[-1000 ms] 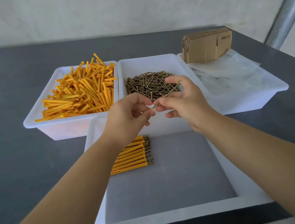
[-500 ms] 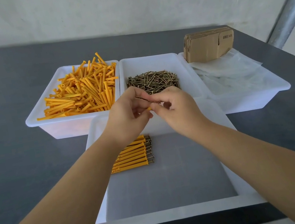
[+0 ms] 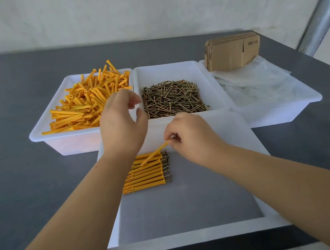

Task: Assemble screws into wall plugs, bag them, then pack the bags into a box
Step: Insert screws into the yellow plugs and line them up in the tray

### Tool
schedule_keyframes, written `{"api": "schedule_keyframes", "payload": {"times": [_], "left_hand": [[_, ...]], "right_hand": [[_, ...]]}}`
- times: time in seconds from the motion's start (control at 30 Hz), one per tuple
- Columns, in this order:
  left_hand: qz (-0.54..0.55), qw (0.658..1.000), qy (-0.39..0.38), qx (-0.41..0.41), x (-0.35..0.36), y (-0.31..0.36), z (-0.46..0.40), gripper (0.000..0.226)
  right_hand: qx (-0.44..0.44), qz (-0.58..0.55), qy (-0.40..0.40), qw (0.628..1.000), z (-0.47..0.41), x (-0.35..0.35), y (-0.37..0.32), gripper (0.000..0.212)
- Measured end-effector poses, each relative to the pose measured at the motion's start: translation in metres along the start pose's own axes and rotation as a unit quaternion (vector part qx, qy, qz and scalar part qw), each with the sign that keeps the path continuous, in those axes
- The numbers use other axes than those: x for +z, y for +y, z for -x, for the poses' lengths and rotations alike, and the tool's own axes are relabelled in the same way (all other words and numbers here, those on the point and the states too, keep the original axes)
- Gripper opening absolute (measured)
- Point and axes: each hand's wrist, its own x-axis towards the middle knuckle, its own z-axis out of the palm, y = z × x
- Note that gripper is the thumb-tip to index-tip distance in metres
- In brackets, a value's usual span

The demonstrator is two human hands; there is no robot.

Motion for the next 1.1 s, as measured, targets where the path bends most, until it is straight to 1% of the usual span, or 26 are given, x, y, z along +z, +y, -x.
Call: {"api": "schedule_keyframes", "payload": {"times": [0.13,0.33,0.47,0.53,0.6,0.67,0.77,0.83,0.87,0.9,0.93,1.0,1.07,1.1], "left_hand": [[-0.030,0.998,-0.001,-0.052,0.001,-0.008,-0.001,0.017],[-0.048,0.997,-0.015,-0.060,0.004,-0.010,-0.002,0.018],[-0.092,0.991,-0.046,-0.084,0.007,-0.012,-0.002,0.019],[-0.108,0.987,-0.062,-0.099,0.006,-0.012,-0.003,0.018],[-0.121,0.984,-0.081,-0.105,0.005,-0.013,-0.003,0.018],[-0.137,0.978,-0.105,-0.114,0.005,-0.013,-0.002,0.021],[-0.178,0.963,-0.151,-0.133,0.005,-0.013,-0.002,0.024],[-0.205,0.951,-0.177,-0.149,0.007,-0.013,-0.003,0.025],[-0.213,0.946,-0.191,-0.155,0.007,-0.013,-0.003,0.027],[-0.219,0.941,-0.204,-0.159,0.007,-0.013,-0.003,0.028],[-0.226,0.936,-0.215,-0.163,0.007,-0.013,-0.004,0.029],[-0.238,0.930,-0.228,-0.165,0.007,-0.014,-0.004,0.030],[-0.247,0.927,-0.235,-0.159,0.007,-0.014,-0.005,0.031],[-0.249,0.926,-0.238,-0.156,0.007,-0.014,-0.006,0.032]], "right_hand": [[-0.022,0.056,-0.029,0.998,0.001,0.018,-0.010,0.013],[-0.065,0.125,-0.065,0.988,0.002,0.028,-0.011,0.015],[-0.098,0.182,-0.070,0.976,0.002,0.032,-0.006,0.012],[-0.097,0.158,-0.063,0.981,0.002,0.033,-0.004,0.014],[-0.090,0.094,-0.056,0.990,0.001,0.031,-0.004,0.018],[-0.085,0.033,-0.019,0.996,0.001,0.026,-0.007,0.020],[-0.079,-0.021,0.115,0.990,-0.007,0.004,-0.007,0.016],[-0.041,-0.022,0.180,0.983,-0.018,-0.012,0.004,0.016],[-0.006,-0.012,0.180,0.984,-0.025,-0.019,0.012,0.018],[0.035,0.003,0.154,0.988,-0.031,-0.024,0.022,0.019],[0.077,0.023,0.110,0.991,-0.036,-0.028,0.032,0.022],[0.154,0.064,0.029,0.986,-0.044,-0.033,0.053,0.028],[0.206,0.100,-0.031,0.973,-0.051,-0.038,0.065,0.037],[0.218,0.112,-0.063,0.967,-0.056,-0.040,0.067,0.040]]}}
